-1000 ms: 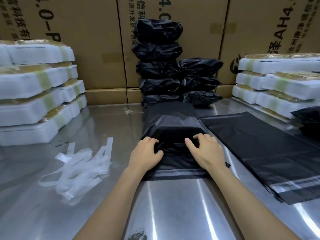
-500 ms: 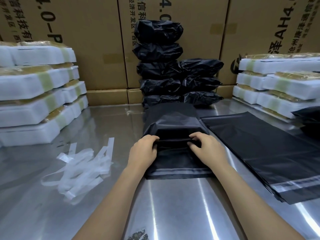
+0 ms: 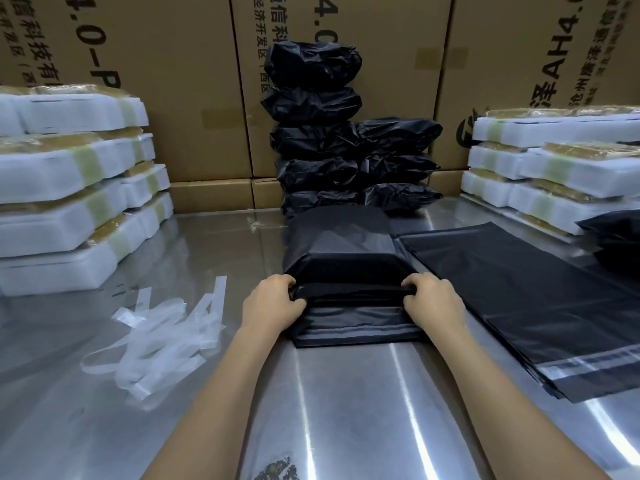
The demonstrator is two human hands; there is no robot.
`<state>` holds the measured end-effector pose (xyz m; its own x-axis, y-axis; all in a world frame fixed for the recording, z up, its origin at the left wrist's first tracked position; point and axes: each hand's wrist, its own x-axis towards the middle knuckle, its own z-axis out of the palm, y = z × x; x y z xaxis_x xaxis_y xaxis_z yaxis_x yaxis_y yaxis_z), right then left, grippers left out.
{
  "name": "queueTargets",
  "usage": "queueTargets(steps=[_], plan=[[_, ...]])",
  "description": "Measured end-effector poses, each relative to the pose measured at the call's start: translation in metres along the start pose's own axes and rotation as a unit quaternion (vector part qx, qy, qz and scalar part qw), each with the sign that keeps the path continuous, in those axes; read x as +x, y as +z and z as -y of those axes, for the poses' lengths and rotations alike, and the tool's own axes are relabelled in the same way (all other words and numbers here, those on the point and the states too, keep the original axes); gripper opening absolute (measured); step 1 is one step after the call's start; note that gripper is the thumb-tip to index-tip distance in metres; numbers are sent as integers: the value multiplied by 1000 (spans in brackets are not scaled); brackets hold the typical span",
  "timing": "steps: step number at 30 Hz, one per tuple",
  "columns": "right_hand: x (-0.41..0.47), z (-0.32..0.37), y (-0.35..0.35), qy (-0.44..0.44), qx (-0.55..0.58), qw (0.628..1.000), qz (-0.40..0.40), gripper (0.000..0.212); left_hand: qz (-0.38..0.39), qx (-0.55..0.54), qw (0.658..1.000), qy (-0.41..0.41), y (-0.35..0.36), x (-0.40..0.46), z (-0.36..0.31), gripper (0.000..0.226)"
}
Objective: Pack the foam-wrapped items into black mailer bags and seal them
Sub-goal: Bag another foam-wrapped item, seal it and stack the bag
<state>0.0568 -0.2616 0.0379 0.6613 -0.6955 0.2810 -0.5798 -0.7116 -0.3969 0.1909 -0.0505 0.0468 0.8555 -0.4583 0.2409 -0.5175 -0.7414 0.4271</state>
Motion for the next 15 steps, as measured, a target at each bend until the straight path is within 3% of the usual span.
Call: queueTargets(steps=[4, 9, 13, 15], plan=[[0, -9, -4, 52, 2, 999, -5, 42, -4, 4, 1000, 6, -2, -2, 5, 38], [-1, -15, -5, 16, -12, 1000, 20, 51, 36, -11, 999, 7, -11, -2, 21, 42], [-4, -24, -9, 13, 39, 998, 42, 54, 93, -85, 992, 4, -18, -4, 30, 39], [-7, -26, -10, 22, 79, 996, 43, 52, 107, -122, 987, -5, -22, -6, 28, 51]])
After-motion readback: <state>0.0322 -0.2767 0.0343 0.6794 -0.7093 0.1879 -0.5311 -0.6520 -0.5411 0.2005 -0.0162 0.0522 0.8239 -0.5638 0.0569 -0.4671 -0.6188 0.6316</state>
